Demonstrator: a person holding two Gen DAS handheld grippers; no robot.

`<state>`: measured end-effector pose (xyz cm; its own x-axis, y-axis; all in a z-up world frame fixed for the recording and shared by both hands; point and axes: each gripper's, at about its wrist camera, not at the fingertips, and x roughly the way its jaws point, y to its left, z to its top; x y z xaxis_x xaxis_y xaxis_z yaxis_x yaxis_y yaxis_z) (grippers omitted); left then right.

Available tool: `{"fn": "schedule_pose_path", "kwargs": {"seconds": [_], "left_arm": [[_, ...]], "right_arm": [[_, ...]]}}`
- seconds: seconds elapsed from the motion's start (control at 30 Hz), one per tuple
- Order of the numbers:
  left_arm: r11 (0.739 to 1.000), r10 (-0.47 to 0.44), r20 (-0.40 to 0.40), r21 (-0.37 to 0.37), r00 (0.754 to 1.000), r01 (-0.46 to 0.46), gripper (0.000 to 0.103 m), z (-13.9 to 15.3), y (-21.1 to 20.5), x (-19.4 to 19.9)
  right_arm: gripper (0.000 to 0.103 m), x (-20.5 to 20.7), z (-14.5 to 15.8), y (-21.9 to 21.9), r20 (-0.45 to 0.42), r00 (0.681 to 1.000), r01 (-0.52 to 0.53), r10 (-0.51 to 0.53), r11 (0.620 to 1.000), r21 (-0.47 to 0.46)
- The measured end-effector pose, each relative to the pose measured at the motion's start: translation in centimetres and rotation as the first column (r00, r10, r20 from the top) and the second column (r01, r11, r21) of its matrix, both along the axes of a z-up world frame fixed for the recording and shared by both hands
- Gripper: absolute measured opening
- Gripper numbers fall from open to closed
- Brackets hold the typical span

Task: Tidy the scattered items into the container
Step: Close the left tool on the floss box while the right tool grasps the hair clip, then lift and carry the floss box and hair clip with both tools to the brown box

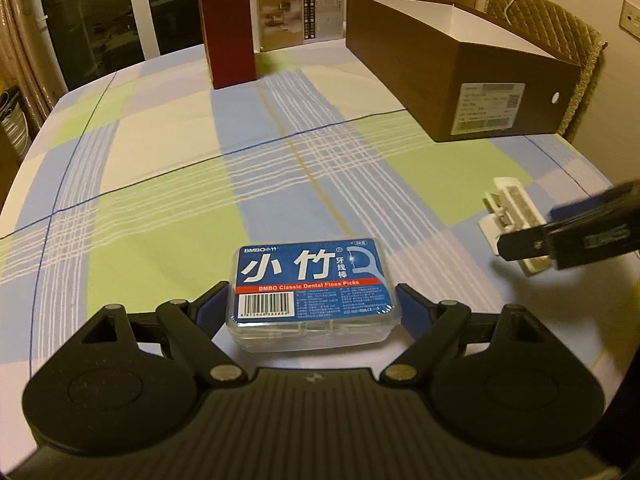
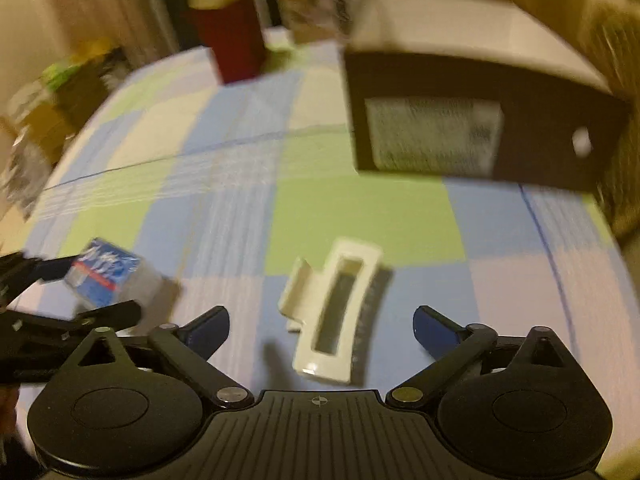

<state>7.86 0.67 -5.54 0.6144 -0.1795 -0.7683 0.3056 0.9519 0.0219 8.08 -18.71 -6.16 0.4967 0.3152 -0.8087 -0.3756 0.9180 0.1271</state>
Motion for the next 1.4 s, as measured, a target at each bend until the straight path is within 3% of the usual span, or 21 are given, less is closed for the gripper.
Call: {"fn": "schedule_pose_path", "kwargs": {"seconds": [0.07, 0.13, 0.27, 0.4, 0.53, 0.67, 0.77, 0.8, 0.93, 1.03, 1.1, 1.2, 1.4], "left_arm": [[1.0, -0.005, 0.009, 0.001, 1.0, 0.005, 0.084, 0.3, -0.3, -0.1], [1.0, -0.018, 0.021, 0.005, 1.0, 0.018, 0.084, 0.5, -0.6, -0.2], [0.999, -0.049, 0.023, 0.016, 0.999, 0.049, 0.084, 0.3, -1.1, -0.1], [0.997, -0.073, 0.016, 0.016, 0.997, 0.073, 0.084, 0.0, -1.7, -0.1], [0.995, -0.097, 0.009, 0.035, 0.995, 0.097, 0.084, -0.3, -2.0, -0.1], [0.995, -0.094, -0.009, 0.028, 0.996, 0.094, 0.084, -0.7, -1.7, 0.1], [0.995, -0.096, -0.012, 0.017, 0.995, 0.096, 0.084, -0.8, -1.7, 0.2], [0.995, -0.098, -0.013, 0.015, 0.995, 0.098, 0.084, -0.8, -1.7, 0.3], [0.995, -0.094, -0.019, 0.009, 0.995, 0.094, 0.084, -1.0, -1.8, 0.4], [0.996, -0.087, -0.02, -0.002, 0.996, 0.087, 0.084, -1.0, -1.7, 0.5], [0.997, -0.083, -0.016, -0.009, 0.996, 0.083, 0.084, -0.9, -1.7, 0.5], [0.997, -0.081, -0.01, -0.012, 0.997, 0.081, 0.084, -0.7, -1.7, 0.5], [0.997, -0.079, -0.01, -0.017, 0.997, 0.079, 0.084, -0.7, -1.4, 0.4]], "right_arm": [[0.102, -0.2, 0.8, 0.2, 0.021, 0.989, -0.148, 0.15, 0.987, -0.059], [0.102, -0.4, 0.9, 0.6, 0.021, 0.954, -0.294, 0.3, 0.946, -0.132], [0.102, -0.7, 0.3, 1.7, 0.008, 0.831, -0.527, 0.557, 0.79, -0.313], [0.102, -0.2, -0.5, 2.9, -0.025, 0.728, -0.64, 0.685, 0.667, -0.38], [0.102, 0.9, -1.7, 3.3, -0.088, 0.646, -0.72, 0.759, 0.566, -0.401], [0.102, 2.7, -2.7, 3.0, -0.165, 0.609, -0.767, 0.776, 0.523, -0.373], [0.102, 3.4, -3.2, 2.8, -0.201, 0.616, -0.772, 0.762, 0.533, -0.346], [0.093, 3.7, -3.1, 2.6, -0.205, 0.632, -0.763, 0.747, 0.554, -0.333], [0.093, 4.6, -2.3, 1.8, -0.23, 0.768, -0.64, 0.597, 0.72, -0.269], [0.093, 4.7, -1.9, 0.7, -0.258, 0.895, -0.422, 0.363, 0.878, -0.227], [0.093, 4.1, -1.8, -0.3, -0.26, 0.936, -0.287, 0.238, 0.942, -0.175], [0.102, 2.7, -2.0, -0.8, -0.24, 0.949, -0.246, 0.205, 0.957, -0.152], [0.102, 0.5, -1.9, -1.0, -0.161, 0.933, -0.354, 0.321, 0.899, -0.257]]}}
